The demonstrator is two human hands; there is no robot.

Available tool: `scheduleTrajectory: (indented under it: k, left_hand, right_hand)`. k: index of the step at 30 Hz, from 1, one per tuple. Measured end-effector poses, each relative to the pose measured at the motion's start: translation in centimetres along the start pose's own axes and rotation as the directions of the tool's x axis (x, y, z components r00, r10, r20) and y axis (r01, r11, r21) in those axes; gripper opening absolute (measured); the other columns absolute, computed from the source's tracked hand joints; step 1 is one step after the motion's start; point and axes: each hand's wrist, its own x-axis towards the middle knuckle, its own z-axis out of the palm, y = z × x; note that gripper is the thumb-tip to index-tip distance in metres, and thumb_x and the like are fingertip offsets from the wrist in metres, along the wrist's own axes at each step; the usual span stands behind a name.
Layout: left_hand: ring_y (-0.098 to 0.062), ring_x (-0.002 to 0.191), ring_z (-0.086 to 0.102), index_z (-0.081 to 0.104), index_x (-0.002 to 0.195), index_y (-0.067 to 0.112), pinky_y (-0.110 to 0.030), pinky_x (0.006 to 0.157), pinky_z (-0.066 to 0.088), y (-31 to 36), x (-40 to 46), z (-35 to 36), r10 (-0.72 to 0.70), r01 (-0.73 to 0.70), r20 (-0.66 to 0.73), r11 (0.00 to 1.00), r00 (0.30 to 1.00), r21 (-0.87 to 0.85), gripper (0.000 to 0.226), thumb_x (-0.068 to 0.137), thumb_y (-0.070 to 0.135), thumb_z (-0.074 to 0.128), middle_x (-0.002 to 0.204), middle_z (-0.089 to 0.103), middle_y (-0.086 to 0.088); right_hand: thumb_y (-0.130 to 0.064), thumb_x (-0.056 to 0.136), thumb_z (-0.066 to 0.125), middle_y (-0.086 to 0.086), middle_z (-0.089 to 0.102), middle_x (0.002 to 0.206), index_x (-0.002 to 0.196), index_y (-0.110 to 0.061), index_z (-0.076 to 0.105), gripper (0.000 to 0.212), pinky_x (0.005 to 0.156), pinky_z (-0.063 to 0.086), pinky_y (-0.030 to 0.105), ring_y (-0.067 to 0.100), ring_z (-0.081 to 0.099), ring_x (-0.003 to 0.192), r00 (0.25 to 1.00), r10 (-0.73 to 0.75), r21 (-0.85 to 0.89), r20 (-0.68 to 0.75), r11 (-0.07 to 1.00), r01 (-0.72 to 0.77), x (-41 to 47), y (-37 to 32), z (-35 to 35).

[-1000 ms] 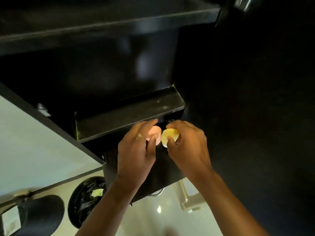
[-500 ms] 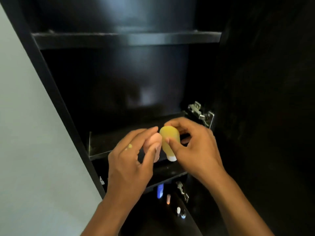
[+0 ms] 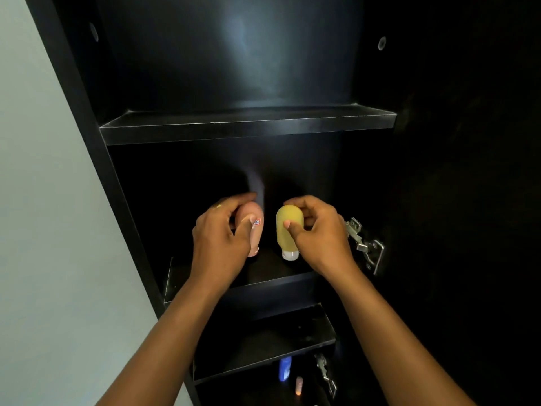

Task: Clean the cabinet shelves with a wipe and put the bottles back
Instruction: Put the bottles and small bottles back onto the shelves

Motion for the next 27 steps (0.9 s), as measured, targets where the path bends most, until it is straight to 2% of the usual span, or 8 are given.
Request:
scheduleTrajectory:
  k: [6,14,18,20,22,24,27]
  left_hand:
    - [-0.009,0.113,0.065,0.068,0.129,0.034,-0.04,0.093,0.06,-1.4,-0.2,1.5,-0.068,0.068,-0.007,0.998,0.998,0.009,0.037,0.094,0.021,0.07,0.125,0.069,0.011]
    - [-0.004,0.113,0.063,0.064,0.13,0.038,-0.031,0.093,0.059,-1.2,-0.5,2.2,-0.094,0.093,-0.025,0.995,0.995,-0.041,0.046,0.089,0.019,0.074,0.123,0.066,0.018]
    - [-0.003,0.117,0.062,0.061,0.134,0.036,-0.038,0.098,0.058,-1.3,-0.8,2.1,-0.113,0.112,-0.019,0.993,0.993,-0.037,0.052,0.087,0.019,0.075,0.126,0.065,0.017]
    - [-0.008,0.124,0.059,0.057,0.139,0.034,-0.041,0.103,0.055,-1.0,-1.1,1.8,-0.058,0.06,-0.04,0.997,0.998,0.04,0.056,0.087,0.025,0.074,0.133,0.064,0.013]
    - [-0.016,0.129,0.055,0.055,0.142,0.028,-0.035,0.109,0.046,-0.1,-1.6,1.2,0.075,-0.053,-0.096,0.975,0.993,0.216,0.055,0.089,0.029,0.07,0.138,0.062,0.006]
    - [-0.022,0.129,0.054,0.06,0.139,0.018,-0.025,0.108,0.038,1.3,-2.6,0.6,0.257,-0.184,-0.171,0.916,0.951,0.356,0.048,0.091,0.024,0.066,0.137,0.063,-0.001]
    - [-0.026,0.119,0.06,0.068,0.123,0.004,-0.025,0.104,0.037,2.0,-5.5,0.2,0.411,-0.307,-0.263,0.881,0.873,0.359,0.034,0.091,0.013,0.067,0.125,0.068,-0.011]
  right_hand:
    - [-0.021,0.086,0.074,-0.015,0.071,0.099,0.109,-0.038,0.066,0.03,0.077,0.062,0.039,0.006,0.069,0.087,1.0,0.02,0.083,0.018,0.996,-0.022,0.8,1.4,0.5]
    - [-0.017,0.08,0.079,-0.014,0.07,0.102,0.109,-0.036,0.066,0.038,0.079,0.062,0.037,0.002,0.067,0.095,0.994,0.007,0.138,0.113,0.99,-0.023,0.3,2.1,0.4]
    - [-0.023,0.074,0.081,-0.013,0.071,0.101,0.109,-0.038,0.065,0.041,0.08,0.062,0.04,0.004,0.068,0.094,0.991,-0.002,0.15,0.134,0.989,-0.019,0.0,2.0,0.4]
    - [-0.03,0.07,0.081,-0.012,0.071,0.1,0.11,-0.04,0.064,0.044,0.081,0.061,0.042,0.004,0.068,0.092,0.993,-0.001,0.14,0.119,0.99,-0.015,-0.2,1.7,0.3]
    - [-0.033,0.071,0.081,-0.014,0.071,0.102,0.114,-0.038,0.063,0.047,0.086,0.059,0.04,0.002,0.068,0.096,0.997,-0.024,0.147,0.079,0.989,0.012,-0.4,1.2,0.1]
    - [-0.033,0.077,0.079,-0.016,0.069,0.109,0.117,-0.033,0.062,0.044,0.093,0.057,0.038,0.0,0.065,0.105,0.999,-0.048,0.155,0.011,0.987,0.046,-1.1,0.9,-0.3]
    - [-0.031,0.083,0.073,-0.014,0.063,0.12,0.121,-0.027,0.062,0.04,0.097,0.053,0.038,0.006,0.059,0.118,0.98,-0.096,0.123,-0.175,0.985,0.119,-3.8,1.5,-0.8]
